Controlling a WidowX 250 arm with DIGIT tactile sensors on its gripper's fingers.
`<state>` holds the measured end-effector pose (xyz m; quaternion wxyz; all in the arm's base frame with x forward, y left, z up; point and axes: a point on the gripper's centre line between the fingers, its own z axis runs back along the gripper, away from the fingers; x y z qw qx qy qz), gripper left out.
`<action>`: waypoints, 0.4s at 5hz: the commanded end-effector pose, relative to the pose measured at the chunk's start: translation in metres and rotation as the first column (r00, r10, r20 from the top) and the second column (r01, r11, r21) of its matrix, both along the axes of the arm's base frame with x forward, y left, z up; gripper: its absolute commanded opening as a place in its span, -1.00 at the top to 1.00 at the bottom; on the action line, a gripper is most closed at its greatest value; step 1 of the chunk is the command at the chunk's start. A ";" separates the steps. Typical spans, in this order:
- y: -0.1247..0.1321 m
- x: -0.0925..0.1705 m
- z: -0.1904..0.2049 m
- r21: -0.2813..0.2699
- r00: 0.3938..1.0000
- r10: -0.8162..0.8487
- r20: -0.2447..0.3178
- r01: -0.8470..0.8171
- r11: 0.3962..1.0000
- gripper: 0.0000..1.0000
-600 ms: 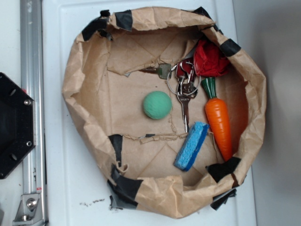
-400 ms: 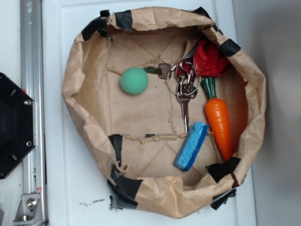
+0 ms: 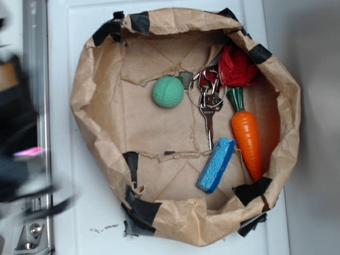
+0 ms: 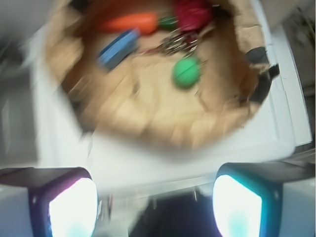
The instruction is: Grab the blue sponge.
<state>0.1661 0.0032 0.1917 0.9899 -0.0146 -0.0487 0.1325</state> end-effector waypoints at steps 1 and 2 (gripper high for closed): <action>-0.005 0.096 -0.031 -0.045 0.948 0.272 0.166 -0.268 0.962 -1.00; -0.039 0.130 -0.056 -0.052 0.943 0.293 0.160 -0.289 0.956 -1.00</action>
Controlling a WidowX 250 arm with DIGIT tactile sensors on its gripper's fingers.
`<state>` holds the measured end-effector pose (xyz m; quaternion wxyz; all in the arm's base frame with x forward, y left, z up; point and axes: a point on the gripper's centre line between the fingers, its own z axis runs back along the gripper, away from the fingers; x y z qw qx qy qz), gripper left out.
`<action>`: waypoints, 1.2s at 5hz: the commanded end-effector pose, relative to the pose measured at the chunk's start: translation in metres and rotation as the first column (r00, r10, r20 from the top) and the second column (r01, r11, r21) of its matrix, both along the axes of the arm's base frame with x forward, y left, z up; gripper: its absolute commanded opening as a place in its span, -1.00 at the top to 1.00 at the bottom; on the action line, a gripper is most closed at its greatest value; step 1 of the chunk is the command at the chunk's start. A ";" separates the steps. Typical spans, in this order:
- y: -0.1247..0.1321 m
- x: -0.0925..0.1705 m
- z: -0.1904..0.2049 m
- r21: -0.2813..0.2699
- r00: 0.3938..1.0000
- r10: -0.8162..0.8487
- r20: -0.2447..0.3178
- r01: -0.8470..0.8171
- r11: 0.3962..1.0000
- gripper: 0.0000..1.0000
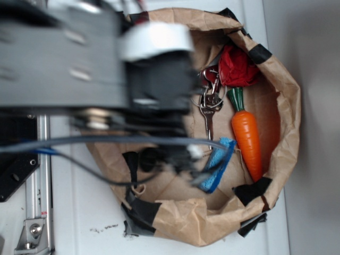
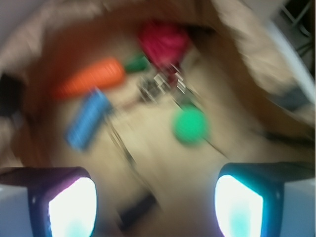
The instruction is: Grab the blue sponge.
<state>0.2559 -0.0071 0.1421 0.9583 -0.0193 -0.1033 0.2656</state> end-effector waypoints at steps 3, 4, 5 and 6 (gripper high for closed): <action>-0.043 0.039 -0.078 0.013 0.995 0.058 -0.077 -0.057 0.998 -1.00; -0.039 0.037 -0.101 -0.040 0.999 -0.039 -0.009 0.038 0.998 -1.00; -0.042 0.029 -0.113 -0.024 0.999 -0.040 -0.032 0.039 0.999 1.00; -0.048 0.029 -0.109 -0.025 0.996 -0.084 -0.022 0.084 0.996 1.00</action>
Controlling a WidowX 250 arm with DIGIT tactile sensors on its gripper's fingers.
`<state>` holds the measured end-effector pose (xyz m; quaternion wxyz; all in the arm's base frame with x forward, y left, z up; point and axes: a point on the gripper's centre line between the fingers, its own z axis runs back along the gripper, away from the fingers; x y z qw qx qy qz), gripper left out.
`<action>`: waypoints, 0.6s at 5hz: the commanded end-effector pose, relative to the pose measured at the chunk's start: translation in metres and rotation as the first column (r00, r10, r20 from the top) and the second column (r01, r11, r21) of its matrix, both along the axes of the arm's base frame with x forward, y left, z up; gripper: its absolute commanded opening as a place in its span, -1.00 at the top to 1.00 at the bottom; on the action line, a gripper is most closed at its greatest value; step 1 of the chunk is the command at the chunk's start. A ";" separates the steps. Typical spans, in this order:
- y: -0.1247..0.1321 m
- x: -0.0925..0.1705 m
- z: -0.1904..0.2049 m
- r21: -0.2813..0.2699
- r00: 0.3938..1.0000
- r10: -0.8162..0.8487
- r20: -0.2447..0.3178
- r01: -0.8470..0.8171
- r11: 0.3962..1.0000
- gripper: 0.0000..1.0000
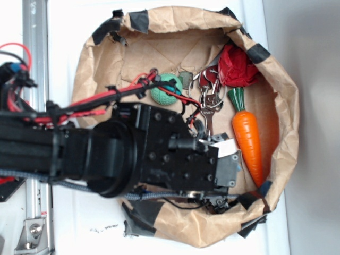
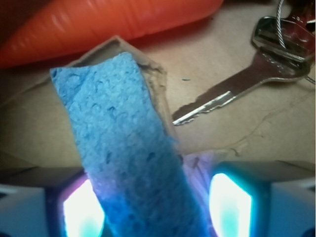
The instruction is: Grab the blue sponge.
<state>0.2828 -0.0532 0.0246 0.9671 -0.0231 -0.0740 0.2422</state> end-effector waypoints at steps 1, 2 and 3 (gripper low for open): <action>0.007 0.006 0.019 -0.012 0.995 -0.072 0.065 0.073 0.997 1.00; 0.026 0.004 0.059 0.102 0.938 -0.316 0.140 0.304 0.947 1.00; 0.043 -0.008 0.108 0.177 0.911 -0.383 0.152 0.356 0.917 1.00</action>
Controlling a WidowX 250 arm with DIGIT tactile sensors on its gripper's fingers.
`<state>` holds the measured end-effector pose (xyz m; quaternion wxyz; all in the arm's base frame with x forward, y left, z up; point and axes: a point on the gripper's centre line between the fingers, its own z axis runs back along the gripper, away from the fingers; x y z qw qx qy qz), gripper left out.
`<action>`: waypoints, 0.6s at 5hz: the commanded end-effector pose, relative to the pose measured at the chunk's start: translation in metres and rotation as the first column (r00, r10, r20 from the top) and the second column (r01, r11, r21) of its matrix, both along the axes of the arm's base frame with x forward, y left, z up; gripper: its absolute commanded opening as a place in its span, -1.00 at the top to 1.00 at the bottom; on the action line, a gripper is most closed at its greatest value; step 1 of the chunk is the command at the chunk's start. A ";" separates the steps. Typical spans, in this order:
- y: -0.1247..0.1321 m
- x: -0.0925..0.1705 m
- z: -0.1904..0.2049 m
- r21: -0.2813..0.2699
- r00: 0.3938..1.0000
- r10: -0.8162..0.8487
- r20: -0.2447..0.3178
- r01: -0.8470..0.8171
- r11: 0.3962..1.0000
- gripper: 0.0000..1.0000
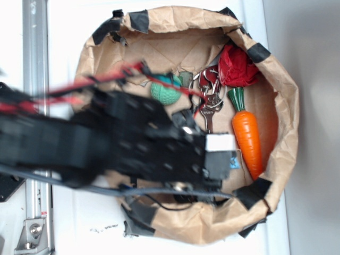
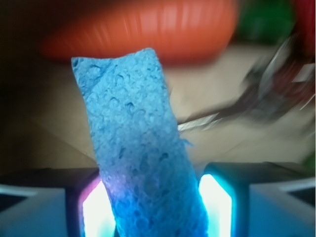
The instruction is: Grab the blue sponge.
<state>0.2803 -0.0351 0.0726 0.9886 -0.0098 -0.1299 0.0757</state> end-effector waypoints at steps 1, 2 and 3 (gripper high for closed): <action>0.038 -0.005 0.088 0.027 0.997 -0.066 0.034 0.065 0.998 1.00; 0.032 -0.004 0.078 0.006 0.996 -0.053 -0.072 0.053 0.999 1.00; 0.028 -0.011 0.075 0.004 0.995 -0.046 -0.084 0.046 0.999 1.00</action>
